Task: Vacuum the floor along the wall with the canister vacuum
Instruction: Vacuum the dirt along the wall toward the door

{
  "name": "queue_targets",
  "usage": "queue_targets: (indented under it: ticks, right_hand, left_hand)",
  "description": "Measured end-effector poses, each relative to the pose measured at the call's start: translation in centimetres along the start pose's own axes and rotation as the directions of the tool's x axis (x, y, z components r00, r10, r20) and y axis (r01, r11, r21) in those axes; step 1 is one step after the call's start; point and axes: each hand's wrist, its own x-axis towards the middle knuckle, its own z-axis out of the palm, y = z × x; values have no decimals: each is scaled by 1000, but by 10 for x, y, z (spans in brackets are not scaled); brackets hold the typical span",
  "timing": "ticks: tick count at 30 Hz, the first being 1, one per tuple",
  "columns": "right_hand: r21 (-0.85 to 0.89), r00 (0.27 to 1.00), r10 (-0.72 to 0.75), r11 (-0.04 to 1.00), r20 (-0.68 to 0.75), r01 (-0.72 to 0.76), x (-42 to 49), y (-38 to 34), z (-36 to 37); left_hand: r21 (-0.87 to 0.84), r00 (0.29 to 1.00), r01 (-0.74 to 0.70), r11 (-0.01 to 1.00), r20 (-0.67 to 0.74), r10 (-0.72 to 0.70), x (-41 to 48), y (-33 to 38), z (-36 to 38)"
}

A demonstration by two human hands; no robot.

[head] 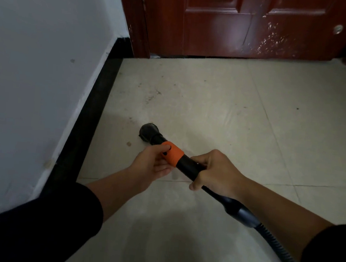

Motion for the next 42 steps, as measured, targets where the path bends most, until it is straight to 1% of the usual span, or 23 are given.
queue_targets:
  ticks: [3,6,8,12,17,27,32,36,42]
  right_hand:
    - [46,1000,10,999,-23,-9,11,-1,-1]
    - [73,999,18,997,-31,-16,17,0,-5]
    - [88,1000,18,996,-19,-16,19,2,-6]
    - [83,1000,13,996,-7,-13,26,0,-5]
    - [100,1000,1,995,-4,-1,38,-14,-2]
    - [153,999,-19,988,48,11,49,-32,10]
    - [183,996,-34,983,79,19,51,-38,17]
    - [170,993,-39,985,112,19,53,-42,27]
    - [146,988,-57,989,144,36,56,-48,38]
  left_hand:
    - [67,999,-20,998,-24,22,11,13,4]
    - [119,999,-23,993,-20,26,19,19,6]
    - [90,999,-26,996,-17,27,22,16,7]
    - [-65,998,-57,996,-3,57,26,10,7]
    - [-186,992,-115,976,-72,103,28,13,3]
    - [-214,985,-149,965,-113,127,31,15,-25]
    - [-223,974,-176,959,-179,137,30,12,-36]
    - [-234,962,-193,953,-238,136,27,6,-45]
    - [-248,953,-213,945,-266,145,22,2,-60]
